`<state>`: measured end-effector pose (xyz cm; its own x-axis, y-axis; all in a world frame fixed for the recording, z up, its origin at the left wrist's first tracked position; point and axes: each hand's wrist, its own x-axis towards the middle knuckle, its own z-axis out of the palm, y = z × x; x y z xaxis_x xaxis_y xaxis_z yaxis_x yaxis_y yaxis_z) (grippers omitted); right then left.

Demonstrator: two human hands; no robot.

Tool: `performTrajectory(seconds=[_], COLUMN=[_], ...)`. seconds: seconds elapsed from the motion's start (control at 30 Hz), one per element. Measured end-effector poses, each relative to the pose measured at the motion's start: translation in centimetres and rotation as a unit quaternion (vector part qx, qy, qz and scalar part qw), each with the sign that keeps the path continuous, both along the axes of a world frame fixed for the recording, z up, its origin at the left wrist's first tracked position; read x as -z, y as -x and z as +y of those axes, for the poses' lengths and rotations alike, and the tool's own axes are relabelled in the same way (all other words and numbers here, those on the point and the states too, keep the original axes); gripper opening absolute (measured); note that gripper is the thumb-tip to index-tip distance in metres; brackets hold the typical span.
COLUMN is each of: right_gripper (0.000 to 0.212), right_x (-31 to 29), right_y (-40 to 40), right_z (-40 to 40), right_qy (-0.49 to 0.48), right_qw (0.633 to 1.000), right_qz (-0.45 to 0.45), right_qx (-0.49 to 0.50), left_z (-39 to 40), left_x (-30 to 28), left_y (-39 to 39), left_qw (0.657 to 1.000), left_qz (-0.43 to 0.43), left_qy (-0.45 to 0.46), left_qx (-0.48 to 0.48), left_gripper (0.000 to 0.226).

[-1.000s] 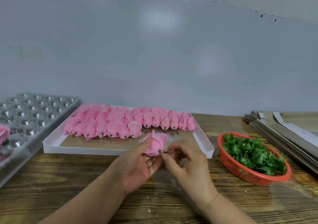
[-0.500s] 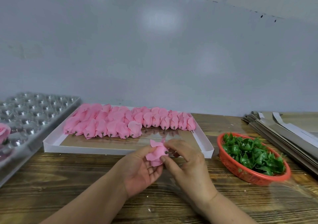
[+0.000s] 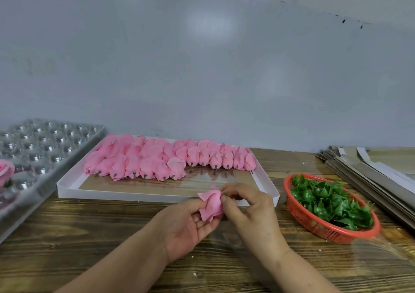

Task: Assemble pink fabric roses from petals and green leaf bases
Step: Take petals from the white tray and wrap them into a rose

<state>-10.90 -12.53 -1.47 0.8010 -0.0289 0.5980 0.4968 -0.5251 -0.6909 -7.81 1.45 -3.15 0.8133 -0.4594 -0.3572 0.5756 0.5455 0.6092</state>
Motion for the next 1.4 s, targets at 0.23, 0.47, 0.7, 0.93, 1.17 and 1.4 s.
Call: performTrajectory(seconds=[0.23,0.47,0.7,0.93,1.17,1.4], right_gripper=[0.014,0.022,0.019,0.033,0.025,0.014], right_x=[-0.5,-0.8,-1.9,-3.0,-2.4,-1.5], right_y=[0.0,0.2,0.6,0.8,0.0,0.0], right_z=[-0.4,-0.1,-0.7,-1.9,-1.7,0.5], right_qy=[0.019,-0.035,-0.003,0.115,-0.059,-0.435], right_qw=[0.999,0.996,0.990,0.972,0.992,0.861], right_qz=[0.019,0.074,0.109,0.140,0.106,0.254], right_qx=[0.018,-0.019,-0.091,-0.148,-0.014,-0.066], left_z=[0.1,0.2,0.7,0.6,0.5,-2.7], left_x=[0.1,0.4,0.0,-0.1,-0.7,0.7], left_y=[-0.1,0.0,-0.1,0.1,0.4,2.9], left_qw=[1.000,1.000,1.000,0.999,0.999,0.976], left_qz=[0.013,-0.005,0.002,-0.006,-0.005,-0.154], left_qy=[0.015,-0.006,0.001,-0.022,-0.012,-0.109], left_qx=[-0.009,-0.009,0.001,0.042,0.052,0.105], left_gripper=[0.025,0.038,0.025,0.020,0.065,0.067])
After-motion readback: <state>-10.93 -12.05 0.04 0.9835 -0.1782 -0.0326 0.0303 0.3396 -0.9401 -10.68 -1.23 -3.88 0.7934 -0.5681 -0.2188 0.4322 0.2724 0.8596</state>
